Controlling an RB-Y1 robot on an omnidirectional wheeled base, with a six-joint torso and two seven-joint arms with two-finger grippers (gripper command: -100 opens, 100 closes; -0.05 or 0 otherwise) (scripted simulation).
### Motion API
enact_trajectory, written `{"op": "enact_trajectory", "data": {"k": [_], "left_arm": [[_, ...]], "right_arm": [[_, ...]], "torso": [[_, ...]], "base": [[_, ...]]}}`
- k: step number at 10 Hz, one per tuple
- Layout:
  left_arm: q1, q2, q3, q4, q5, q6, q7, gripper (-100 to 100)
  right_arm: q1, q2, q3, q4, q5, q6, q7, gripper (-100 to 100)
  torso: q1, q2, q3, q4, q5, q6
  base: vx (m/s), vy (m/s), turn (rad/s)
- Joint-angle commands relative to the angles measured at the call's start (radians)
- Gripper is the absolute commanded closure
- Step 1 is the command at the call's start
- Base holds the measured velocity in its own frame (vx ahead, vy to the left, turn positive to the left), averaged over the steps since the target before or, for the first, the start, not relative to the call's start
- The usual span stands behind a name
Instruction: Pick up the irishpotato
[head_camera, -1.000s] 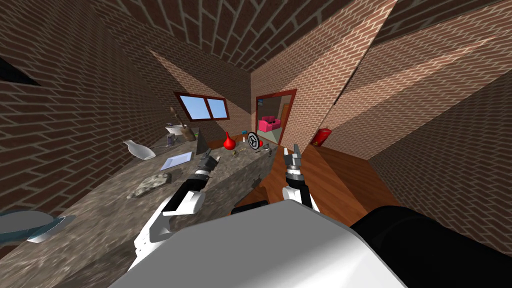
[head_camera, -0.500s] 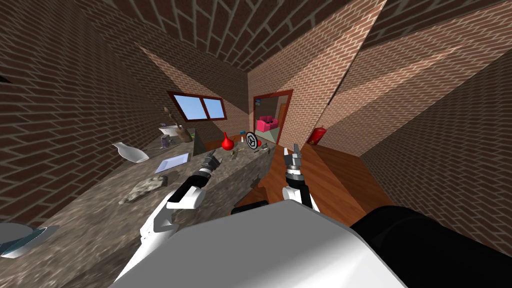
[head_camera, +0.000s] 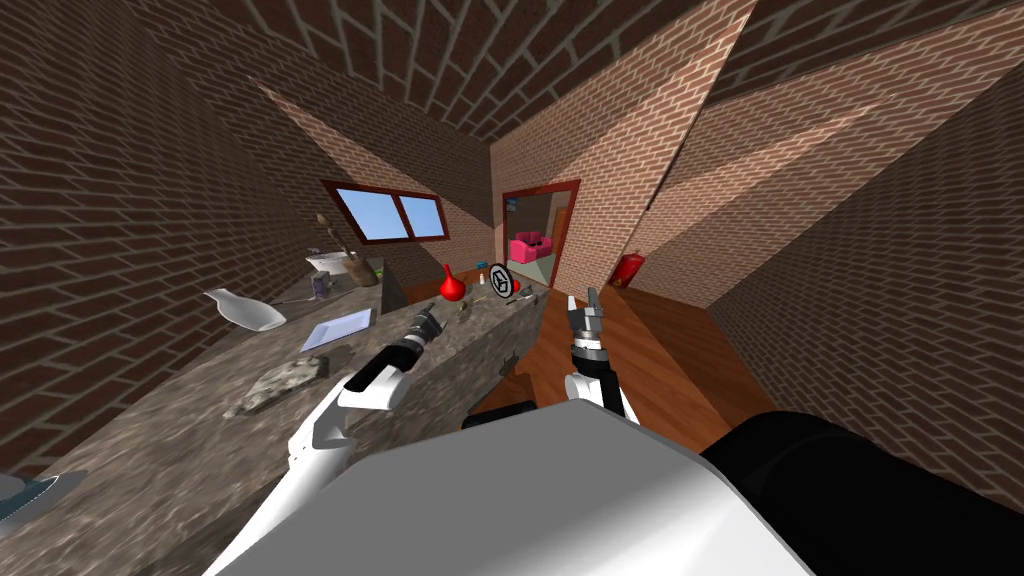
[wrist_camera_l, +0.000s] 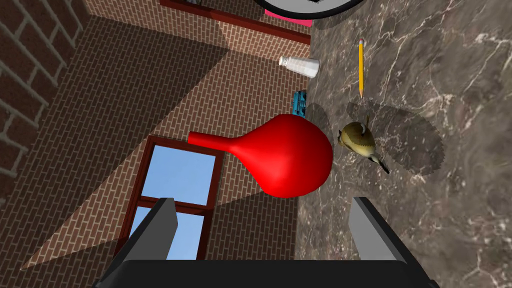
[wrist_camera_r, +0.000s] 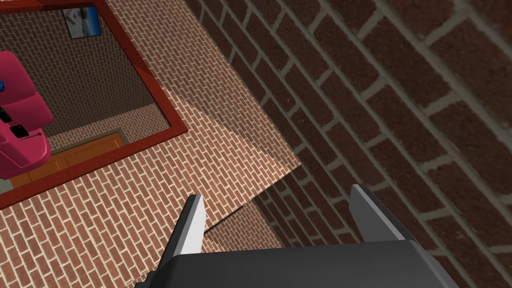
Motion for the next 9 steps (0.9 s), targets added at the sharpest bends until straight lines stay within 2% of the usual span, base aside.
{"op": "enact_trajectory", "data": {"k": [1,2,3,4,6,7,9], "left_arm": [[-0.028,0.027,-0.007,0.029,0.025,0.05,0.03,-100],[-0.028,0.027,-0.007,0.029,0.025,0.058,0.03,-100],[-0.052,0.051,-0.012,0.056,0.048,0.092,0.056,-100],[-0.052,0.051,-0.012,0.056,0.048,0.101,0.056,-100],[-0.099,0.098,-0.02,0.112,0.093,0.17,0.106,-100],[-0.099,0.098,-0.02,0.112,0.093,0.182,0.106,-100],[-0.143,0.141,-0.027,0.167,0.137,0.246,0.155,-100]], "right_arm": [[0.0,0.0,0.0,0.0,0.0,0.0,0.0,0],[0.0,0.0,0.0,0.0,0.0,0.0,0.0,0],[0.0,0.0,0.0,0.0,0.0,0.0,0.0,0],[0.0,0.0,0.0,0.0,0.0,0.0,0.0,0],[0.0,0.0,0.0,0.0,0.0,0.0,0.0,0],[0.0,0.0,0.0,0.0,0.0,0.0,0.0,0],[0.0,0.0,0.0,0.0,0.0,0.0,0.0,0]], "torso": [[0.0,0.0,0.0,0.0,0.0,0.0],[0.0,0.0,0.0,0.0,0.0,0.0],[0.0,0.0,0.0,0.0,0.0,0.0],[0.0,0.0,0.0,0.0,0.0,0.0],[0.0,0.0,0.0,0.0,0.0,0.0],[0.001,0.0,0.0,0.0,0.0,0.0],[0.001,0.0,0.0,0.0,0.0,0.0]], "base": [[-0.01,0.022,-0.073],[-0.009,0.019,-0.042],[-0.011,0.019,-0.077],[-0.007,0.021,-0.035],[-0.007,0.031,-0.074],[-0.01,0.033,-0.034],[-0.008,0.036,-0.05]]}}
